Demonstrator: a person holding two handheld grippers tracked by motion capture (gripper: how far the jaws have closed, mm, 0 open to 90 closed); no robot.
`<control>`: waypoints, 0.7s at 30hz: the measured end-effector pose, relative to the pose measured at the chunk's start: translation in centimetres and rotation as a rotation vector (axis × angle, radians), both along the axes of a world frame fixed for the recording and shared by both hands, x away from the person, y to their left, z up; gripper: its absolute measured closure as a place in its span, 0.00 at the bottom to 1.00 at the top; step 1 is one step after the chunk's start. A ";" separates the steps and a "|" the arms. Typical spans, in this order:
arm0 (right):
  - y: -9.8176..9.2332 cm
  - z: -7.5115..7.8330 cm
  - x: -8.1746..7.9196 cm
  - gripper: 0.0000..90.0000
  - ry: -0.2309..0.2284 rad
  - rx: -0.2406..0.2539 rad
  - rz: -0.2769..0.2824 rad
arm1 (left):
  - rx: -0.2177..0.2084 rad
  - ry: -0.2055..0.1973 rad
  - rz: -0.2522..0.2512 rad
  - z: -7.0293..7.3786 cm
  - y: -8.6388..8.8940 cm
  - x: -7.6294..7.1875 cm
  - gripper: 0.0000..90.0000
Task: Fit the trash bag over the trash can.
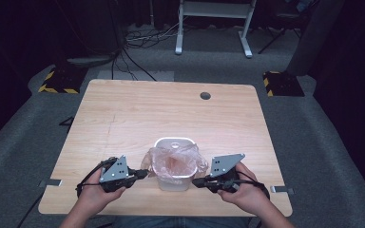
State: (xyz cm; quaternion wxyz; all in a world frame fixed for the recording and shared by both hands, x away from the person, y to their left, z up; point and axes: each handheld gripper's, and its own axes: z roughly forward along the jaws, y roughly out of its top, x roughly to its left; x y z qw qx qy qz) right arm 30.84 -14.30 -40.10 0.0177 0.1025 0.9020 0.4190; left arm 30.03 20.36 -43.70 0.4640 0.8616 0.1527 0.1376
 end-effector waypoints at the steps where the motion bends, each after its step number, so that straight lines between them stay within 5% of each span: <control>1: 0.0 -0.1 0.0 1.00 -0.002 -0.001 0.001 | 0.006 -0.007 0.001 0.0 0.0 0.0 1.00; 4: 0.0 -0.6 0.1 1.00 0.015 0.003 -0.004 | 0.009 0.003 0.008 0.0 0.0 0.0 1.00; 7: -0.2 -1.2 0.5 1.00 -0.009 -0.048 -0.041 | 0.095 0.007 0.071 -0.4 0.2 0.2 1.00; 11: -0.7 -1.2 0.5 0.97 0.010 -0.023 -0.073 | 0.049 0.025 0.095 -0.2 0.5 0.4 0.93; 13: -1.0 -0.9 0.4 0.82 0.004 -0.002 -0.078 | 0.020 0.015 0.104 0.0 0.7 0.3 0.83; 16: -1.6 0.1 -0.3 0.65 -0.002 0.043 -0.080 | -0.055 -0.004 0.098 0.8 1.3 -0.2 0.69; 21: -3.0 2.6 -1.7 0.61 -0.066 0.122 -0.107 | -0.195 -0.020 0.124 2.3 2.3 -1.0 0.58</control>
